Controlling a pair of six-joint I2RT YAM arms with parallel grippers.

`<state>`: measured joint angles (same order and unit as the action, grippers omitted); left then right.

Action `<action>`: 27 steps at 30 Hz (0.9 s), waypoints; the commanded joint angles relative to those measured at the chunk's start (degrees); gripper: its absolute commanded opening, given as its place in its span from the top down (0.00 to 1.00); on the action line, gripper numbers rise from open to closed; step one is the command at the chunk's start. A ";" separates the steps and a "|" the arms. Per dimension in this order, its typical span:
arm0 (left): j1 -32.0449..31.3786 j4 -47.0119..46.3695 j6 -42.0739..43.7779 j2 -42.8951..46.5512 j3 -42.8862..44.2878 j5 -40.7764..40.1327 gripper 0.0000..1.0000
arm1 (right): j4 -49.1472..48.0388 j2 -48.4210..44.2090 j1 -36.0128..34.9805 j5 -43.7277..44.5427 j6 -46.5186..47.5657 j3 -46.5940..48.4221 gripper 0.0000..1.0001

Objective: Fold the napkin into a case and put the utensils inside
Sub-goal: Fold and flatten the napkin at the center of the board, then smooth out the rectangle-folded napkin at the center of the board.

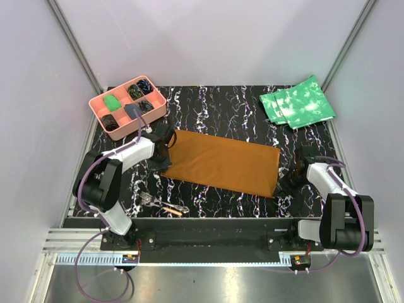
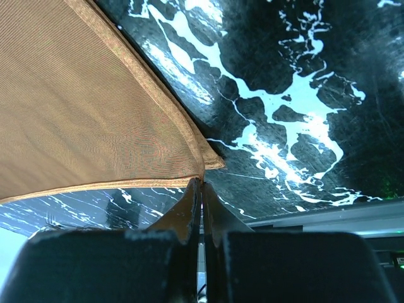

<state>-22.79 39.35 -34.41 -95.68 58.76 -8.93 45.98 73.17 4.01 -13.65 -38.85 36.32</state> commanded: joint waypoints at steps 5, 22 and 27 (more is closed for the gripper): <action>-0.24 1.24 0.49 1.72 0.39 -4.51 0.86 | -0.54 -2.76 -0.32 0.64 -0.70 0.24 0.73; 0.37 -13.42 0.05 -12.76 24.71 13.15 0.89 | -32.43 22.53 0.56 -10.87 9.32 22.21 0.39; 3.88 -13.60 -0.30 -20.24 29.12 13.94 0.92 | -33.67 29.04 1.35 -9.99 10.99 25.12 0.53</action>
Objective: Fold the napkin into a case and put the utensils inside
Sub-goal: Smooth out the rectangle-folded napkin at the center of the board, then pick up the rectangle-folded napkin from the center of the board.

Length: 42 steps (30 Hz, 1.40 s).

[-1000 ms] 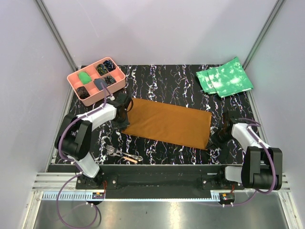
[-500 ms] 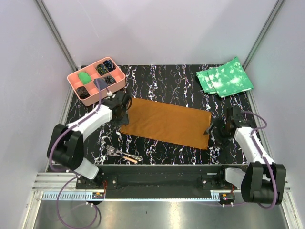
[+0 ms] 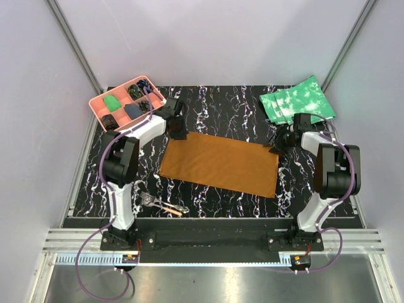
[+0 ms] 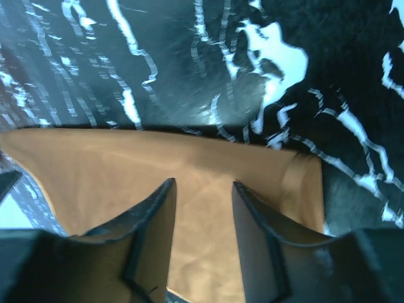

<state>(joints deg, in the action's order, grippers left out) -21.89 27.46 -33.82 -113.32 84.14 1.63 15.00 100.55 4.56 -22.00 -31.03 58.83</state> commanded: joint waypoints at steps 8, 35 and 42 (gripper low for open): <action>6.42 0.04 -1.85 -9.63 5.25 1.37 0.91 | -3.32 5.00 2.30 4.06 5.44 3.48 0.50; 3.79 -1.44 -2.30 22.77 -18.18 7.07 0.69 | 18.04 -11.34 1.16 16.63 6.68 -3.02 0.30; -1.40 -2.50 -3.79 35.60 -27.71 7.51 0.69 | 19.27 -8.19 -1.30 21.03 6.85 -2.58 0.48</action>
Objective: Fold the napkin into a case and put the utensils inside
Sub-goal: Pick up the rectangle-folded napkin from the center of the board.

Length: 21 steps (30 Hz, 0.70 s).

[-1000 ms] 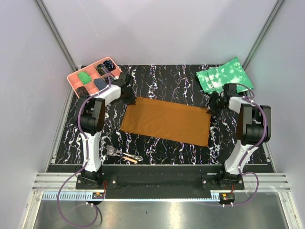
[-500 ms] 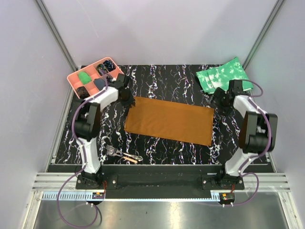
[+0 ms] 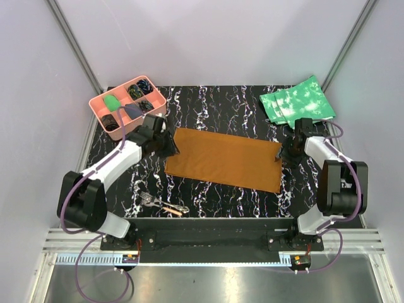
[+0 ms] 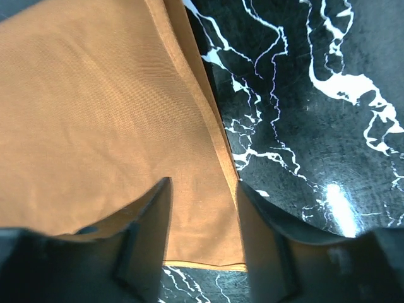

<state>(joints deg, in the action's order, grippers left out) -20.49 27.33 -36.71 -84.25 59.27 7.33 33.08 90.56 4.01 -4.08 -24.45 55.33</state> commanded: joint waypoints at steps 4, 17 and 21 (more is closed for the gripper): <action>-3.50 -2.20 -1.26 9.63 -5.56 1.63 0.68 | 2.16 4.17 -1.90 3.81 0.36 1.36 0.49; -3.50 -1.23 -0.91 10.24 -4.25 1.37 0.68 | 1.37 10.86 -5.42 8.82 -0.86 0.22 0.76; -3.59 -1.40 -1.26 9.98 -3.81 1.81 0.68 | 1.11 11.56 -5.42 7.95 -0.61 0.83 0.90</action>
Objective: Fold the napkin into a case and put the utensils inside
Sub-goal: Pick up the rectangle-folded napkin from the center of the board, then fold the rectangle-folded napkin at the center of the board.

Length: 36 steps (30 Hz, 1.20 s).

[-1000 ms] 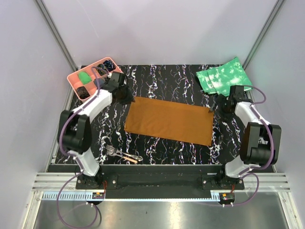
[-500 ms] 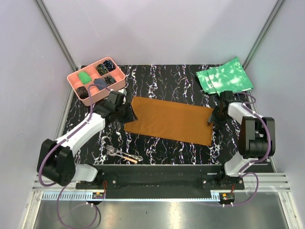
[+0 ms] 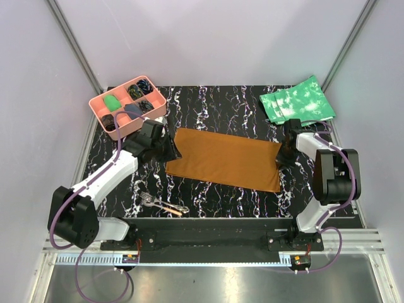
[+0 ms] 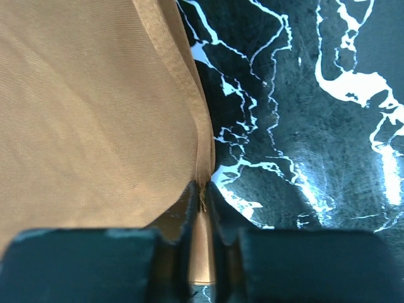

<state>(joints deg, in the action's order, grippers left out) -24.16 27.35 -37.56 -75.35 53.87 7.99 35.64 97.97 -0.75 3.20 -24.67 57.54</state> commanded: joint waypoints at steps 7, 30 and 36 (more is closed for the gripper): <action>0.17 -3.00 -0.41 -4.26 3.61 1.86 0.69 | -2.06 -1.81 -0.65 3.29 1.29 -1.55 1.00; -12.21 -10.56 -8.23 -31.70 8.62 -2.63 0.88 | -3.30 -20.28 1.11 -3.02 4.19 0.02 1.00; -14.77 -11.36 -9.81 -31.61 8.54 -2.27 0.88 | -1.18 -15.98 -11.71 -8.98 -1.42 7.75 1.00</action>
<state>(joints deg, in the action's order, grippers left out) -37.54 16.69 -45.74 -106.02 63.20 6.20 34.72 80.01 -6.44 0.73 -22.13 58.85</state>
